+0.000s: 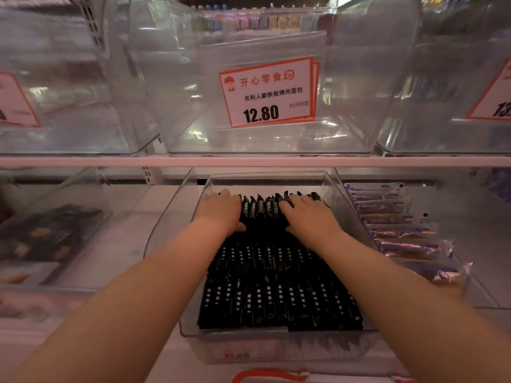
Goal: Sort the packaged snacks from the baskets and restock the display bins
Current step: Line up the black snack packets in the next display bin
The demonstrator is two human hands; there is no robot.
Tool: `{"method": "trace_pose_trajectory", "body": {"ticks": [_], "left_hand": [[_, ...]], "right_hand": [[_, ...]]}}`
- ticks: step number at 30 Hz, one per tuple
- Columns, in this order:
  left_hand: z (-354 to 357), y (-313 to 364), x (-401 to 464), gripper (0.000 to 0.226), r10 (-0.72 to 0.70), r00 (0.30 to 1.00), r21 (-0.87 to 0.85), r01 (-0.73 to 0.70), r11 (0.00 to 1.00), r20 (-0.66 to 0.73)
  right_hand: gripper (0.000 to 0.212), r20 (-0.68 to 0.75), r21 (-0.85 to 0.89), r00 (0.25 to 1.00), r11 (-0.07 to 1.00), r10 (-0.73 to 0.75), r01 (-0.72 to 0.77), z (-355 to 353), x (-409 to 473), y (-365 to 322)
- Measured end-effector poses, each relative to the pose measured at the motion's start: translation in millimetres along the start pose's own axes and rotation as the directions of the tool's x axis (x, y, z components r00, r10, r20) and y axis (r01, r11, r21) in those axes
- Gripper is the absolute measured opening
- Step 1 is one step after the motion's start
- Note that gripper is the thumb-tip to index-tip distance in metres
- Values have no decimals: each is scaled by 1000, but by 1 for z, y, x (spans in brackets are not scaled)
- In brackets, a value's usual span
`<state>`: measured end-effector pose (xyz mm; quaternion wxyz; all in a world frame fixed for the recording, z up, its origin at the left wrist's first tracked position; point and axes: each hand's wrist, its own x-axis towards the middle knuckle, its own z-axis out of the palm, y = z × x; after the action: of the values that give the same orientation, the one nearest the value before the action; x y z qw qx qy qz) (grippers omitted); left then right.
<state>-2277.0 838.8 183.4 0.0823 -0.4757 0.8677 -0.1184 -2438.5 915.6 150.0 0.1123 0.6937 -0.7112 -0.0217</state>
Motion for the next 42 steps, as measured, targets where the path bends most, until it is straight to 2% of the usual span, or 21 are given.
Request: {"method": "trace_pose_trajectory", "body": {"ticks": [6,8,11,12,14,17,19,22,24,26,28,33,36,42], "left_hand": [[5,7,4,57,-56,994,-18,55,998,-92],[6,9,2,58,-74,993,-24,72,997,-92],[2,11,-7,63,-68,995,-66,62,996,-80],[-2,13,-12,64,-49,995,-101,41,994,-85],[-11,17,-27,60,45,988,-168,-69,983,-147],[-21,22,-62,35,292,918,-250,-359,899,-268],[-21,21,-94,23,415,868,-349,-492,798,-274],[-9,13,-136,21,577,809,-490,-551,676,-114],[2,8,-152,25,618,786,-499,-528,687,18],[9,5,-158,25,591,806,-416,-521,745,48],[11,6,-161,21,531,848,-346,-494,798,14],[12,12,-168,22,408,902,-255,-431,866,-137],[11,11,-165,17,333,908,-304,-401,864,-254],[26,22,-151,18,230,928,-241,-305,921,-294]], "right_hand": [[53,-59,-95,995,991,85,-90,4,2,4],[57,4,-22,994,993,113,-113,1,2,5],[72,207,135,974,983,93,-123,-13,-8,11],[77,233,167,969,978,84,-125,-20,-15,11],[77,153,243,987,965,58,-95,-31,-34,4],[41,-10,377,997,923,-78,76,-47,-72,-15],[24,7,376,986,914,-165,151,-51,-104,-22],[39,130,322,962,928,-241,189,-50,-151,-22],[39,164,218,948,947,-273,235,-46,-169,-18],[33,142,98,950,959,-279,267,-42,-176,-16],[29,105,53,962,967,-252,248,-40,-177,-17],[29,19,54,987,986,-157,156,-39,-180,-18],[27,-32,103,995,990,-98,101,-43,-177,-15],[28,33,114,999,993,-16,12,-41,-160,-17]]}}
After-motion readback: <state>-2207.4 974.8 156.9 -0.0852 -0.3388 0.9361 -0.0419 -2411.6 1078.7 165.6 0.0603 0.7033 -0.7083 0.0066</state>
